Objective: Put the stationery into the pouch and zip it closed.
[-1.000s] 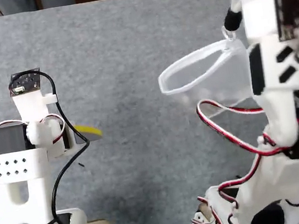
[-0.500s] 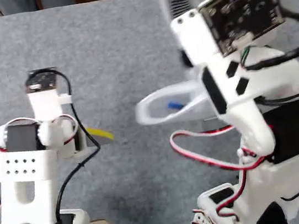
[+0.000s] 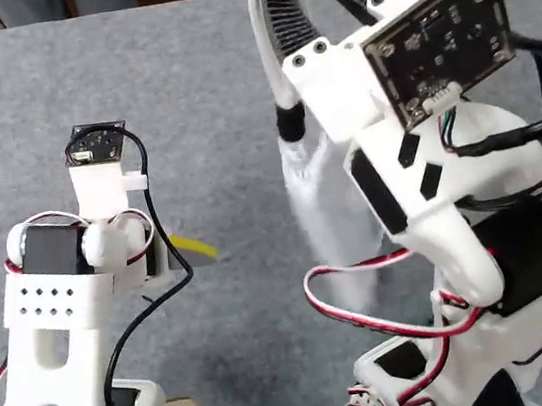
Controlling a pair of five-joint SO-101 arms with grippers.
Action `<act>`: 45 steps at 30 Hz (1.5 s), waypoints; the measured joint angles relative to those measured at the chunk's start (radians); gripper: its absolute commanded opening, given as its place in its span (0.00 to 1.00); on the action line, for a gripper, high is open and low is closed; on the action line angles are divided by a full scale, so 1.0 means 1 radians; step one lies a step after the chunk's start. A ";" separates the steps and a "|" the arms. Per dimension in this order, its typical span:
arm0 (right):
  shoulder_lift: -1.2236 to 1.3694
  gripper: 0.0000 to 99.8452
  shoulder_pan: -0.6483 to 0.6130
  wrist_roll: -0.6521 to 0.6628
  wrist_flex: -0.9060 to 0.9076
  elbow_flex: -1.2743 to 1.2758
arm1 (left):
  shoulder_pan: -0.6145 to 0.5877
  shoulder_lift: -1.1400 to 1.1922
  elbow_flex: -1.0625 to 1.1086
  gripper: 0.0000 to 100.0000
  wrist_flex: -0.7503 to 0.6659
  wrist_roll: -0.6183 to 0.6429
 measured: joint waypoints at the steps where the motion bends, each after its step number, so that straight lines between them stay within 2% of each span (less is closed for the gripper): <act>1: 0.000 0.01 -0.003 0.000 0.009 0.000 | 0.000 0.000 0.000 0.43 0.000 0.000; 4: 0.000 0.01 0.000 0.000 0.014 0.000 | 0.002 0.000 0.000 0.44 0.000 0.000; 8: 0.000 0.01 0.000 0.000 0.014 0.000 | 0.006 0.000 -0.017 0.52 -0.002 0.000; 15: 0.000 0.01 -0.002 0.000 0.038 0.000 | 0.011 0.000 -0.123 0.52 -0.025 -0.017; 26: 0.000 0.01 0.021 0.000 0.038 0.000 | 0.204 -0.129 -0.212 0.52 -0.018 -0.057; 31: 0.000 0.01 0.021 0.000 0.057 0.000 | 0.239 -0.163 -0.212 0.52 -0.023 -0.058; 38: 0.000 0.01 0.021 0.000 0.086 0.000 | 0.247 -0.166 -0.212 0.52 -0.098 -0.095; 45: 0.000 0.01 0.021 0.000 0.086 0.000 | 0.310 -0.166 -0.163 0.52 -0.203 -0.118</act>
